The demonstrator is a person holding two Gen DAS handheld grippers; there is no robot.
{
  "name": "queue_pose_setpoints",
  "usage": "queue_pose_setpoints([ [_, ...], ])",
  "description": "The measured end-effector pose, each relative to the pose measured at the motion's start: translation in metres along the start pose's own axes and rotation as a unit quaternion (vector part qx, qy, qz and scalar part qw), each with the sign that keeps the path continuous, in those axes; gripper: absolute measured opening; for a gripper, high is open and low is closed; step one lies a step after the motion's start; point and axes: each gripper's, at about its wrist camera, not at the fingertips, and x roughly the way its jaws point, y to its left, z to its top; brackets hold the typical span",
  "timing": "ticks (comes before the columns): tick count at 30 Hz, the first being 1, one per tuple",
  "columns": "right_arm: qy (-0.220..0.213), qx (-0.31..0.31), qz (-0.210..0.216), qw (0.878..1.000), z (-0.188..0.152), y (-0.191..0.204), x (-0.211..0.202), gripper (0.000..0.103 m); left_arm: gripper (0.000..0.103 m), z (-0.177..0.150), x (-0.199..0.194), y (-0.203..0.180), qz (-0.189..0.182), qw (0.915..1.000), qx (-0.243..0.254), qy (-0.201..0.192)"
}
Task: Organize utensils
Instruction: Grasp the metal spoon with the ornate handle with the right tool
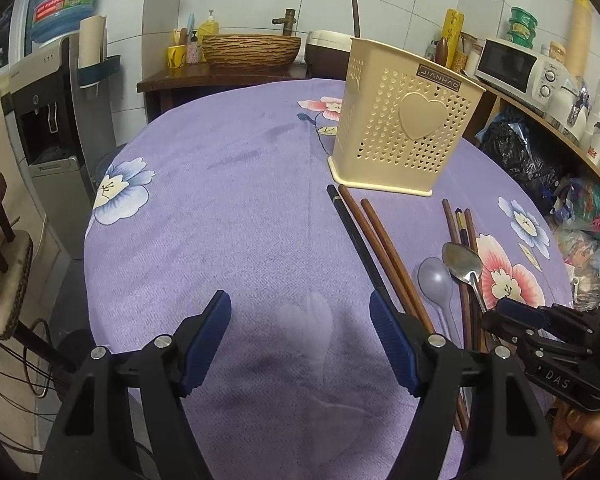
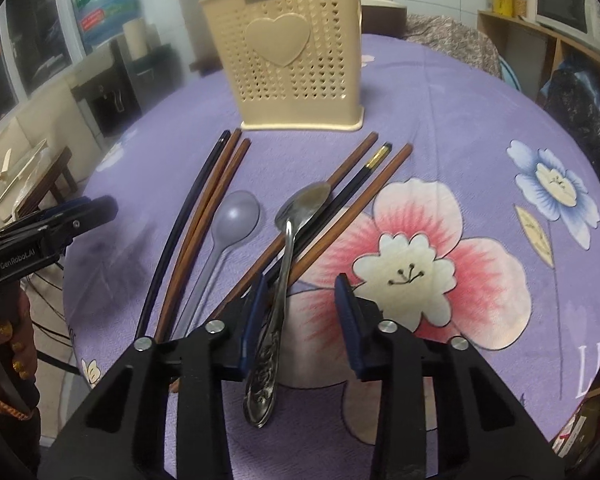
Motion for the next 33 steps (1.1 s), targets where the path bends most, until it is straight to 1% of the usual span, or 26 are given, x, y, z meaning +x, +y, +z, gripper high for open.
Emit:
queue_pose_setpoints([
  [1, 0.001, 0.002, 0.004, 1.000, 0.000, 0.000, 0.000, 0.029, 0.071, 0.000, 0.000, 0.000, -0.001, 1.0000, -0.001, 0.000],
  [3, 0.003, 0.003, 0.013, 1.000, -0.001, 0.002, 0.000, 0.020, 0.071, -0.001, 0.001, -0.001, -0.002, 1.0000, -0.002, 0.001],
  [5, 0.004, 0.002, 0.019, 1.000, -0.002, 0.003, -0.001, 0.016, 0.071, -0.002, 0.001, -0.001, -0.003, 1.0000, -0.004, 0.002],
  [7, 0.005, 0.011, 0.034, 0.999, -0.003, 0.002, -0.001, 0.014, 0.071, -0.002, 0.002, -0.001, -0.005, 1.0000, -0.007, 0.003],
  [9, 0.004, 0.020, 0.048, 0.999, -0.004, 0.001, -0.001, 0.009, 0.071, -0.002, 0.002, -0.002, -0.006, 1.0000, -0.006, 0.003],
  [11, 0.002, 0.029, 0.059, 0.998, -0.004, -0.002, 0.000, 0.008, 0.071, -0.002, 0.002, -0.003, -0.006, 1.0000, -0.006, 0.003],
  [14, -0.002, 0.036, 0.062, 0.997, -0.004, -0.005, -0.002, 0.008, 0.071, -0.002, 0.002, -0.002, -0.007, 0.9999, -0.009, 0.003],
  [16, -0.021, 0.034, 0.059, 0.997, -0.003, -0.005, -0.010, 0.008, 0.071, -0.002, 0.002, -0.002, -0.006, 0.9999, -0.009, 0.002],
  [19, -0.050, 0.022, 0.037, 0.998, 0.003, -0.005, -0.025, 0.008, 0.071, -0.003, 0.002, -0.001, -0.007, 0.9999, -0.011, 0.002],
  [20, -0.064, 0.020, 0.022, 0.997, 0.006, -0.008, -0.033, 0.008, 0.071, -0.003, 0.001, 0.000, -0.007, 0.9999, -0.012, 0.002],
  [21, -0.075, 0.016, 0.003, 0.997, 0.008, -0.012, -0.040, 0.001, 0.071, -0.002, 0.001, 0.000, -0.007, 0.9999, -0.013, 0.002],
  [24, -0.092, -0.011, -0.074, 0.993, 0.013, -0.023, -0.054, 0.001, 0.071, -0.003, 0.000, -0.001, -0.007, 0.9999, -0.012, 0.000],
  [26, -0.089, -0.013, -0.104, 0.990, 0.014, -0.035, -0.055, 0.001, 0.071, -0.003, 0.001, -0.001, -0.008, 0.9999, -0.013, 0.001],
  [28, -0.078, 0.004, -0.094, 0.993, 0.012, -0.049, -0.052, 0.001, 0.071, -0.004, 0.001, -0.001, -0.010, 0.9998, -0.015, 0.001],
  [29, -0.072, 0.015, -0.079, 0.994, 0.011, -0.056, -0.049, 0.001, 0.071, -0.003, 0.001, -0.002, -0.011, 0.9998, -0.015, 0.001],
  [31, -0.077, 0.039, -0.048, 0.995, 0.009, -0.064, -0.048, 0.001, 0.071, -0.003, 0.001, -0.002, -0.012, 0.9998, -0.015, 0.001],
  [33, -0.074, 0.047, -0.030, 0.996, 0.008, -0.067, -0.045, 0.004, 0.071, -0.003, 0.001, -0.004, -0.014, 0.9998, -0.014, 0.001],
])
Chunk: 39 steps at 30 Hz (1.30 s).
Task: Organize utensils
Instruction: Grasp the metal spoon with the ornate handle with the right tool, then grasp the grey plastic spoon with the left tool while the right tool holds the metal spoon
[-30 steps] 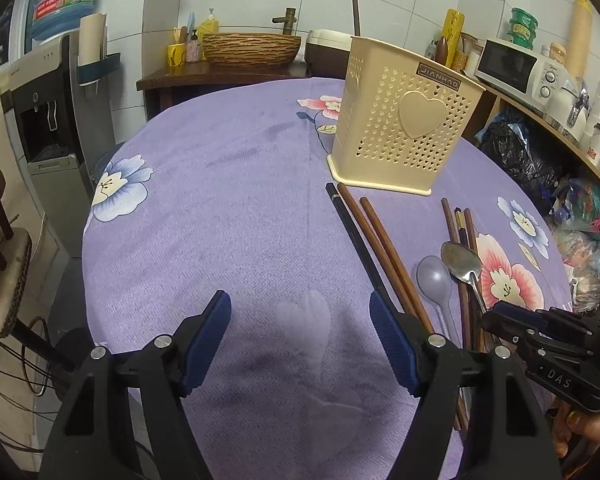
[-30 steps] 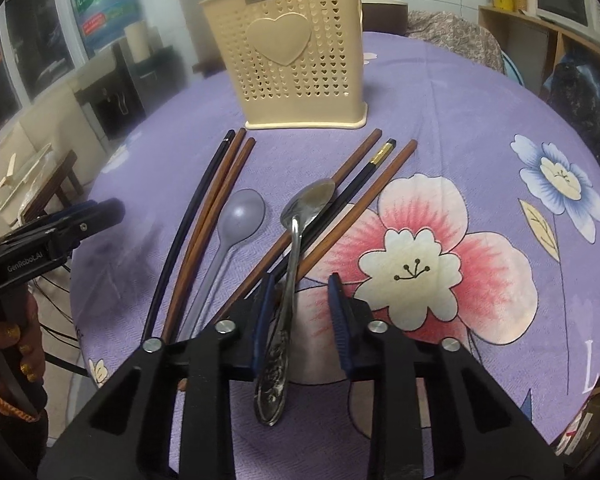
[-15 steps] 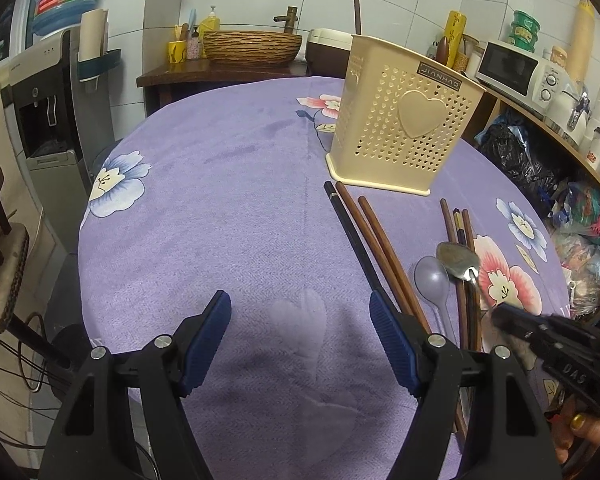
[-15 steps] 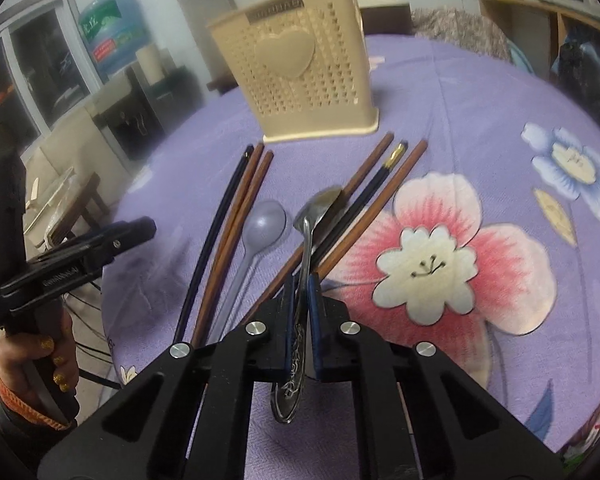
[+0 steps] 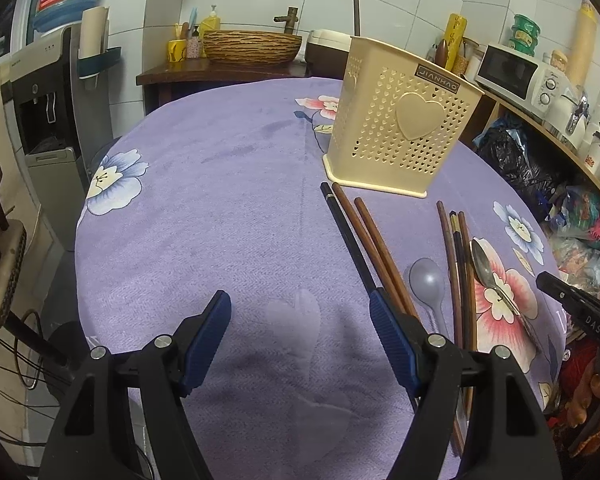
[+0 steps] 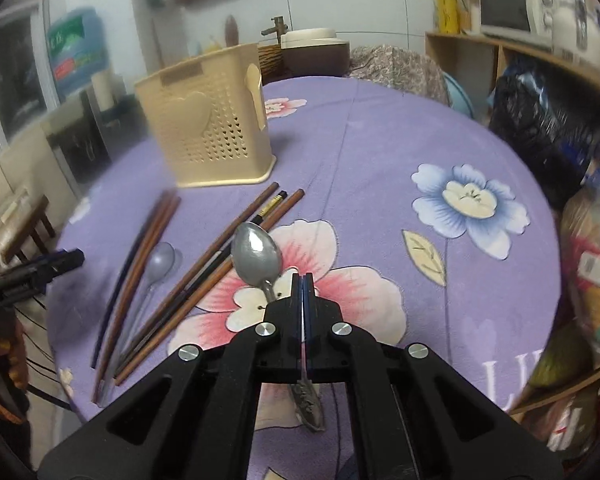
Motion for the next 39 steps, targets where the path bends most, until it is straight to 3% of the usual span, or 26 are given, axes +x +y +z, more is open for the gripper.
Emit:
queue_pose_setpoints([
  [1, 0.006, 0.000, 0.007, 1.000, 0.001, 0.000, 0.003, 0.007, 0.071, 0.000, 0.000, -0.001, 0.000, 1.0000, 0.001, 0.000],
  [2, 0.013, -0.006, 0.015, 1.000, 0.002, 0.002, 0.007, 0.025, 0.071, 0.000, 0.000, -0.001, 0.000, 1.0000, 0.003, 0.000],
  [3, 0.014, -0.012, 0.021, 1.000, 0.004, 0.006, 0.009, 0.054, 0.071, 0.000, 0.000, -0.001, -0.001, 1.0000, 0.004, 0.001],
  [4, 0.011, -0.019, 0.025, 0.999, 0.005, 0.009, 0.010, 0.067, 0.071, 0.000, 0.000, -0.001, -0.001, 1.0000, 0.004, 0.001],
  [5, 0.011, -0.029, 0.027, 0.999, 0.006, 0.013, 0.011, 0.072, 0.071, -0.001, -0.001, -0.001, -0.001, 1.0000, 0.004, 0.001],
  [11, 0.054, -0.105, 0.030, 0.993, 0.011, 0.027, 0.033, 0.071, 0.071, -0.002, -0.002, 0.004, 0.001, 1.0000, -0.005, 0.003],
  [17, 0.103, -0.123, 0.039, 0.986, 0.010, 0.027, 0.060, 0.064, 0.071, -0.003, -0.002, 0.003, 0.001, 1.0000, -0.003, 0.004],
  [24, 0.102, -0.148, 0.017, 0.984, 0.022, 0.035, 0.074, 0.057, 0.071, -0.004, -0.001, 0.002, 0.000, 1.0000, -0.001, 0.008],
  [28, 0.099, -0.144, 0.013, 0.985, 0.029, 0.038, 0.082, 0.053, 0.071, -0.004, 0.000, -0.003, -0.002, 0.9999, 0.006, 0.011],
  [30, 0.100, -0.141, 0.009, 0.985, 0.031, 0.038, 0.083, 0.038, 0.071, -0.004, 0.001, -0.007, -0.003, 0.9999, 0.011, 0.012],
  [39, 0.100, -0.066, -0.009, 0.993, 0.027, 0.014, 0.069, 0.038, 0.071, 0.006, 0.009, -0.044, -0.035, 0.9974, 0.060, 0.018],
])
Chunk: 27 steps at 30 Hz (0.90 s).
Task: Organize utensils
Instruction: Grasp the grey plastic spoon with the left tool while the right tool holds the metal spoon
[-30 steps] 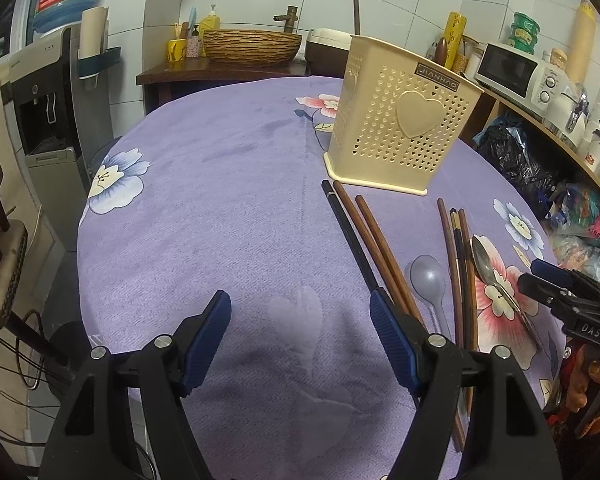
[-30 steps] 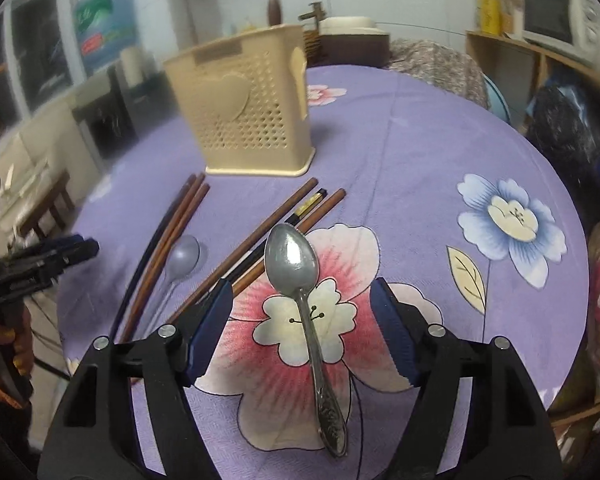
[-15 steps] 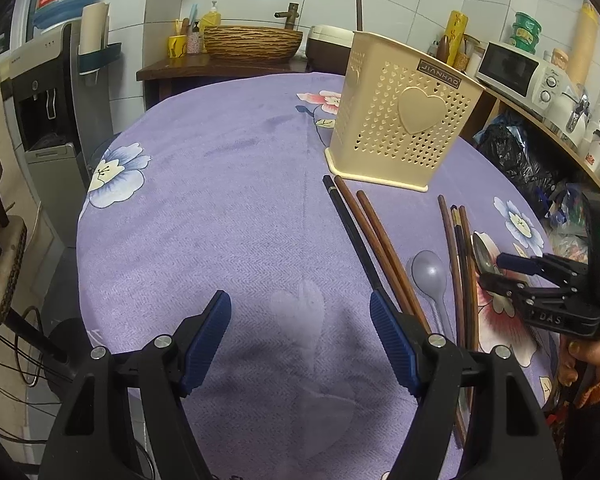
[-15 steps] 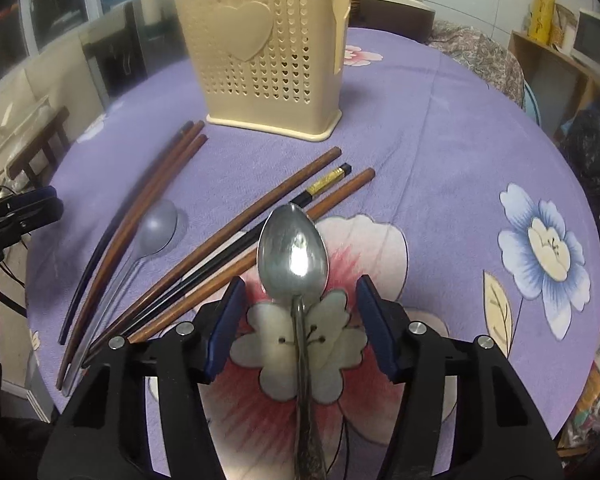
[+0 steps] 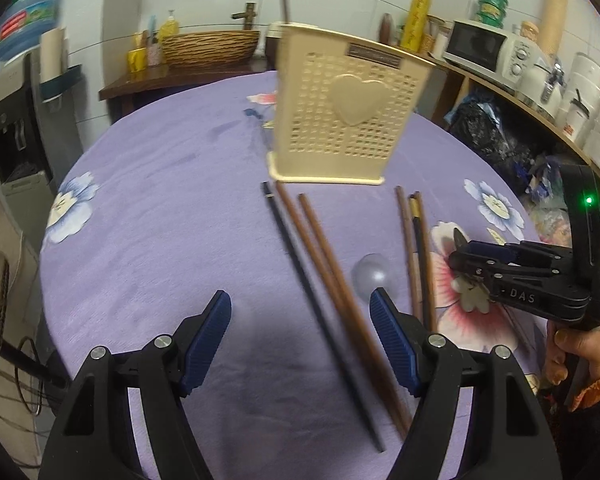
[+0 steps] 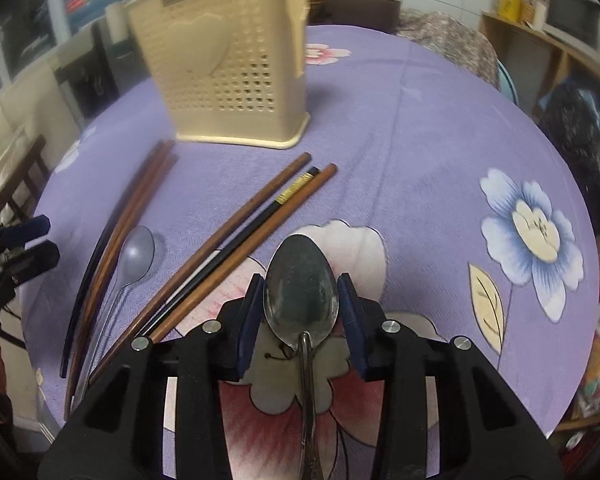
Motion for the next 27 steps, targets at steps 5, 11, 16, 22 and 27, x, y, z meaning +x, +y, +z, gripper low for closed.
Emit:
queue_pose_setpoints([
  [5, -0.008, 0.019, -0.003, 1.000, -0.007, -0.003, -0.004, 0.038, 0.065, 0.008, 0.016, -0.032, -0.019, 0.9988, 0.044, 0.012],
  [11, -0.013, 0.027, -0.005, 1.000, -0.007, -0.002, -0.004, 0.038, 0.057, 0.021, 0.043, -0.054, -0.008, 0.9975, 0.066, 0.025],
  [16, -0.016, 0.026, -0.008, 1.000, -0.008, -0.001, -0.003, 0.039, 0.052, 0.035, 0.064, -0.059, 0.017, 0.9965, 0.072, 0.039],
  [22, -0.018, 0.024, -0.009, 1.000, -0.008, 0.000, -0.003, 0.039, 0.048, 0.031, 0.075, -0.068, 0.027, 0.9938, 0.088, 0.062],
  [27, -0.019, 0.023, -0.012, 0.999, -0.008, 0.000, -0.004, 0.039, 0.045, 0.023, 0.065, -0.067, 0.018, 0.9940, 0.088, 0.063],
])
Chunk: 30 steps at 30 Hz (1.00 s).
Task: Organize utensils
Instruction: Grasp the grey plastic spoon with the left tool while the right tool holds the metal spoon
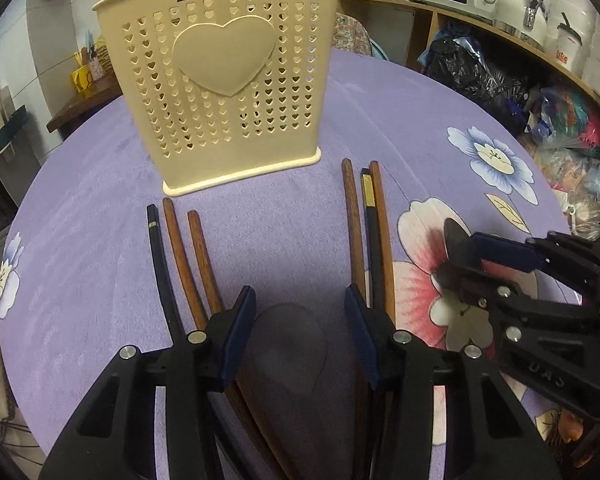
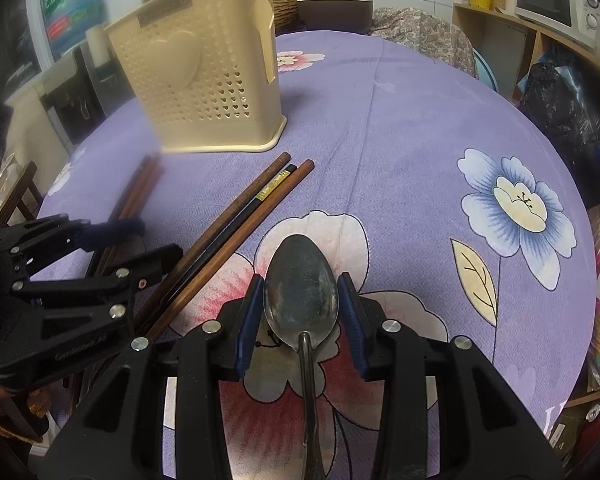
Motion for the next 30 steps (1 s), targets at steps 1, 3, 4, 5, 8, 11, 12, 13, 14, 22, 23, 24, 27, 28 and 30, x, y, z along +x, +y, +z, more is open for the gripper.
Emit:
queue_pose_setpoints([
  [1, 0.000, -0.001, -0.001, 1.000, 0.000, 0.001, 0.000, 0.039, 0.043, -0.002, -0.002, 0.000, 0.000, 1.0000, 0.001, 0.000],
  [3, -0.001, -0.002, -0.004, 1.000, 0.000, 0.001, 0.000, 0.039, 0.041, -0.008, -0.005, 0.003, -0.001, 1.0000, 0.005, -0.001],
  [4, -0.001, -0.002, -0.004, 1.000, -0.001, 0.001, 0.000, 0.039, 0.040, -0.010, -0.007, 0.004, -0.001, 1.0000, 0.006, -0.002],
  [5, -0.001, -0.002, -0.005, 1.000, 0.000, 0.002, 0.000, 0.039, 0.040, -0.013, -0.008, 0.004, 0.001, 1.0000, 0.009, -0.003],
  [8, 0.000, -0.003, -0.008, 1.000, -0.001, 0.003, 0.000, 0.039, 0.039, -0.012, -0.005, 0.001, 0.004, 0.9999, 0.011, -0.005],
  [11, 0.001, -0.004, -0.010, 1.000, -0.001, 0.003, 0.001, 0.039, 0.038, -0.009, -0.004, 0.000, 0.006, 0.9999, 0.011, -0.005],
  [12, 0.002, -0.004, -0.010, 1.000, 0.000, 0.003, 0.001, 0.039, 0.038, -0.008, -0.003, 0.000, 0.008, 0.9999, 0.011, -0.005],
  [13, 0.002, -0.004, -0.010, 1.000, 0.000, 0.003, 0.001, 0.039, 0.038, -0.007, -0.002, 0.000, 0.011, 0.9999, 0.012, -0.005],
  [14, 0.002, -0.004, -0.011, 1.000, 0.000, 0.003, 0.001, 0.039, 0.038, -0.008, -0.002, 0.000, 0.012, 0.9998, 0.012, -0.005],
  [22, 0.002, 0.001, -0.004, 1.000, 0.001, 0.001, 0.001, 0.039, 0.037, -0.005, -0.003, 0.000, 0.013, 0.9998, 0.001, -0.012],
  [23, 0.002, 0.006, -0.001, 1.000, 0.001, 0.000, 0.000, 0.039, 0.037, -0.005, -0.004, -0.001, 0.013, 0.9998, 0.001, -0.015],
  [24, 0.002, 0.009, 0.001, 1.000, 0.001, 0.000, 0.001, 0.038, 0.037, -0.004, -0.007, 0.000, 0.011, 0.9998, 0.002, -0.019],
  [27, -0.005, 0.013, 0.005, 1.000, 0.001, -0.002, -0.003, 0.038, 0.037, 0.000, -0.016, 0.001, 0.002, 0.9994, 0.002, -0.035],
  [28, -0.009, 0.015, 0.007, 1.000, 0.002, -0.003, -0.006, 0.038, 0.037, 0.002, -0.020, 0.002, -0.002, 0.9992, 0.000, -0.041],
  [30, -0.025, 0.018, 0.015, 0.999, 0.006, -0.003, -0.019, 0.038, 0.037, 0.008, -0.031, 0.006, -0.011, 0.9983, -0.005, -0.056],
])
